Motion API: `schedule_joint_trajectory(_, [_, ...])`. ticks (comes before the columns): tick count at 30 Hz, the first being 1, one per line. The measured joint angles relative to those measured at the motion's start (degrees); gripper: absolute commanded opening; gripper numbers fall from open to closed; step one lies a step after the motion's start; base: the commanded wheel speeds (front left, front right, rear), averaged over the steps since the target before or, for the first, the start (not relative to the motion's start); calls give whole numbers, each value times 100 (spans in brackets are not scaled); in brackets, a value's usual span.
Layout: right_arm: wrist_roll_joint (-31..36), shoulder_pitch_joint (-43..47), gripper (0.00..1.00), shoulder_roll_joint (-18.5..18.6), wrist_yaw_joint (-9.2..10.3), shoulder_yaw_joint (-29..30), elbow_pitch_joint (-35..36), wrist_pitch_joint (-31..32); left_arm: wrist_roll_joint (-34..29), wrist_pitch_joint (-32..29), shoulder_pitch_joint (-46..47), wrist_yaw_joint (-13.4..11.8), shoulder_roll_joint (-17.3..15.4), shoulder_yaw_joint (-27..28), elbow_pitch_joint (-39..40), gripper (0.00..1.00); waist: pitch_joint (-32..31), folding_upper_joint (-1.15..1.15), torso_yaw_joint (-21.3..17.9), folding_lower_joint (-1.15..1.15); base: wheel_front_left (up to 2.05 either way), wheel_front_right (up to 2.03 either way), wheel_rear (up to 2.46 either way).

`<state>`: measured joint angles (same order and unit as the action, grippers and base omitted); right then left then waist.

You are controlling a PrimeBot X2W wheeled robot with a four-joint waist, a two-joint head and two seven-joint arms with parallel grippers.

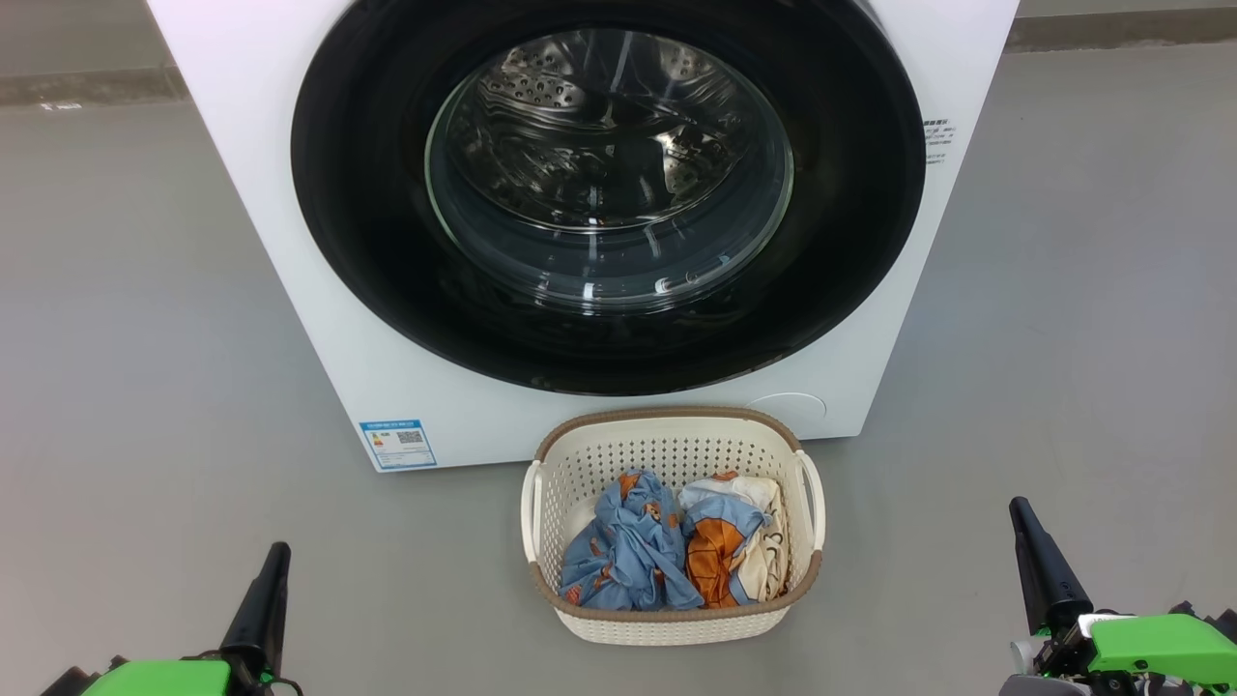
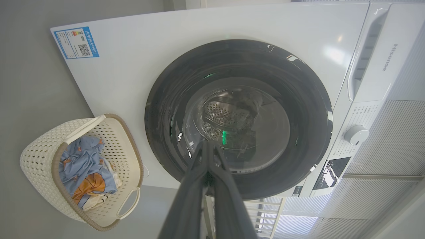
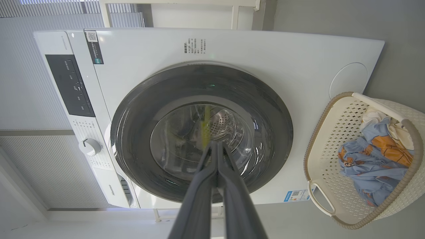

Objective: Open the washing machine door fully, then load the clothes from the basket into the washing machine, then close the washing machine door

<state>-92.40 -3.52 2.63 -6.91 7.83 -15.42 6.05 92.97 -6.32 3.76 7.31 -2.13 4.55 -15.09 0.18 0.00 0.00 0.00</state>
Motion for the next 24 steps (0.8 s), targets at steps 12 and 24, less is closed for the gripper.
schedule_joint_trajectory(12, [0, 0, 0, 0, 0, 0, 0, -1, 0, 0, 0, 0, 0, 0, 0, 0, 0, 0, 0, 0, 0, 0, 0])
schedule_joint_trajectory(24, [0, 271, 100, -97, 1, -7, -417, -18, 10, 18, -357, -8, 178, -49, -367, 100, 7, 0, 0, 0, 0, 0, 0])
